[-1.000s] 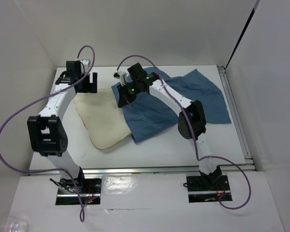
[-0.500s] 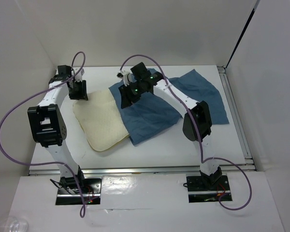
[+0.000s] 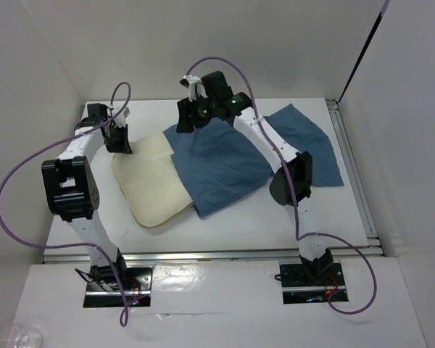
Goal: Put the pillow into the pillowcase
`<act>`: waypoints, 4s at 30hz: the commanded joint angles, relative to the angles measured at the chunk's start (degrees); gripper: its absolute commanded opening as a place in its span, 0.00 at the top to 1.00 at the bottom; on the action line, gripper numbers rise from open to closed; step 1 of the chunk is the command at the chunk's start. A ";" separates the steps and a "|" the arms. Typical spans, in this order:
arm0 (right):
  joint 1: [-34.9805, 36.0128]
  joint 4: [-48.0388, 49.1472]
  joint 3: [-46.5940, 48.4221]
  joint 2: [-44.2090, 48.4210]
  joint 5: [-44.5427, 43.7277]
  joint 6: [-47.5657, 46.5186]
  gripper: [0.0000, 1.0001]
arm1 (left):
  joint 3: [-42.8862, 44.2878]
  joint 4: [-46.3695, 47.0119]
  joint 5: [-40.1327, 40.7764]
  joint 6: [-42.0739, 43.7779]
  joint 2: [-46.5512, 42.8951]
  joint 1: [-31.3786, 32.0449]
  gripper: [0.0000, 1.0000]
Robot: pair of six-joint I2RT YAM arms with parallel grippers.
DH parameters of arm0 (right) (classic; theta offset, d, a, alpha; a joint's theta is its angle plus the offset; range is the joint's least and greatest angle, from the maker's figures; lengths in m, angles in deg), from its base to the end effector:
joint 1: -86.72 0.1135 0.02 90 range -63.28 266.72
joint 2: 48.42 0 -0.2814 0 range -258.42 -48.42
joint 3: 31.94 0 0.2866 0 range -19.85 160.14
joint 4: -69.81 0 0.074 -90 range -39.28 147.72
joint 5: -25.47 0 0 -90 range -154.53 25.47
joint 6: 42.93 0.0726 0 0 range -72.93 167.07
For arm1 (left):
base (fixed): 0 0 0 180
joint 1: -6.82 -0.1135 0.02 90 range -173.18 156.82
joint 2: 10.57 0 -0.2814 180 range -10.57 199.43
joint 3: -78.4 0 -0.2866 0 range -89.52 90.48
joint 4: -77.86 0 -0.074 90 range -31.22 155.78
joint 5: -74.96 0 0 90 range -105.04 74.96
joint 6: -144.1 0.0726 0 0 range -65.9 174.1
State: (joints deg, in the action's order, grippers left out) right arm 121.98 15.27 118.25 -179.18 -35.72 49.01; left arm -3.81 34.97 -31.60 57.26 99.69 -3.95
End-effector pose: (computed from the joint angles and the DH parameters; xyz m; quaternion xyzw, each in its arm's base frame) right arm 0.4588 0.3672 0.3428 -0.3563 0.7906 0.3516 0.3527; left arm 0.4743 0.0692 0.1975 -0.0199 0.9455 -0.1007 0.3091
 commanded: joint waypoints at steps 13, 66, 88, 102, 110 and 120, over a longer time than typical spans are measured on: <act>-0.81 12.22 2.26 -5.38 -5.35 6.67 0.35 | -18.47 12.88 16.55 16.35 -29.30 15.24 1.00; 5.34 19.51 4.19 1.64 16.44 16.08 1.00 | -15.75 19.82 26.75 17.76 -34.23 37.48 1.00; -2.40 26.72 -1.52 7.89 13.98 17.40 1.00 | -1.09 13.67 31.67 1.59 -34.84 39.33 0.25; -3.54 26.72 -3.27 10.87 13.46 15.82 1.00 | 0.27 -0.30 16.67 -8.60 -28.00 9.83 0.15; -5.56 27.25 -3.28 12.63 12.93 15.82 1.00 | 2.70 -7.59 -4.68 -7.21 -18.07 3.13 0.28; -6.09 29.63 -6.97 13.69 13.46 16.43 1.00 | 6.40 -13.22 -38.96 -1.22 -14.11 3.55 0.25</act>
State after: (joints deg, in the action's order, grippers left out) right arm 116.30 38.39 111.63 -170.85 -23.23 65.27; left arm -1.25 24.92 -55.45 53.26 85.28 -1.68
